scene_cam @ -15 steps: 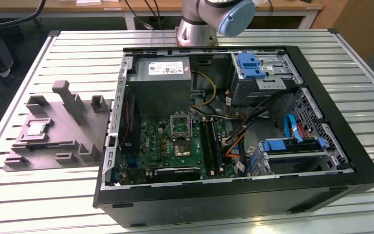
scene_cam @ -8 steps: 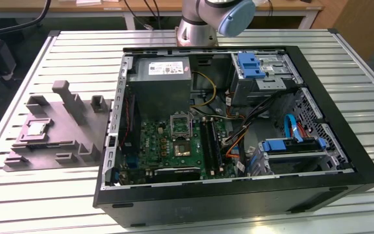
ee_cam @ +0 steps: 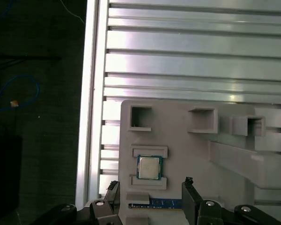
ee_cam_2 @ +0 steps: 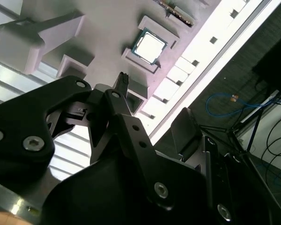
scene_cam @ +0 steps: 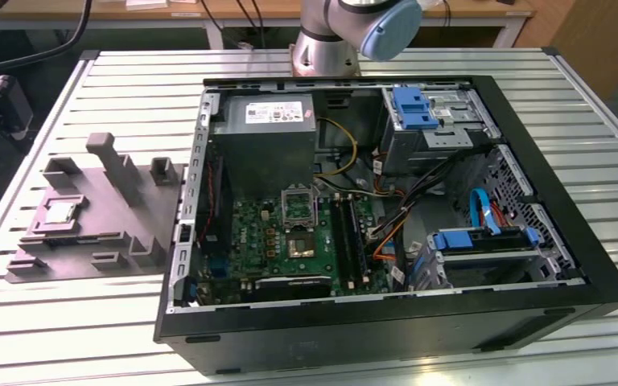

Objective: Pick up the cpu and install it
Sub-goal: 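Pick up the cpu and move it towards the insertion slot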

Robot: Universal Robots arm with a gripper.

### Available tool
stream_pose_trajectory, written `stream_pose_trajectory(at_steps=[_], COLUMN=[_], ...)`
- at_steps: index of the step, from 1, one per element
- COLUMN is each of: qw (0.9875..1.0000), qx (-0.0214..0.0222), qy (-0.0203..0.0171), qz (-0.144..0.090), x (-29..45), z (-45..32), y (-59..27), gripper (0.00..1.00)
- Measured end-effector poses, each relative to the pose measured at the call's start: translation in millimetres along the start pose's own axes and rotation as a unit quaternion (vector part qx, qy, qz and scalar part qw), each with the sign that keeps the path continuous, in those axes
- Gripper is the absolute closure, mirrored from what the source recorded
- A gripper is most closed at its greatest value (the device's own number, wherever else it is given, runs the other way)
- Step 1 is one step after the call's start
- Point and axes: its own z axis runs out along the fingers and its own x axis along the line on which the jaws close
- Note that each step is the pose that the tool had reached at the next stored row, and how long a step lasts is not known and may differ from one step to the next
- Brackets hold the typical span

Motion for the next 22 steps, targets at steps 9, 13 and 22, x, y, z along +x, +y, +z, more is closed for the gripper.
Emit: stream_pose_trajectory(at_steps=[9,13,22], qw=[1.0,1.0,1.0], qx=[0.0,0.0,0.0], qy=[0.0004,0.0004,0.0004], qz=[0.0,0.0,0.0], x=[-0.2,-0.2,-0.1], z=[26.7,37.8,49.7], y=[-1.5,-2.2,-2.9], gripper=[0.36,0.36,0.36])
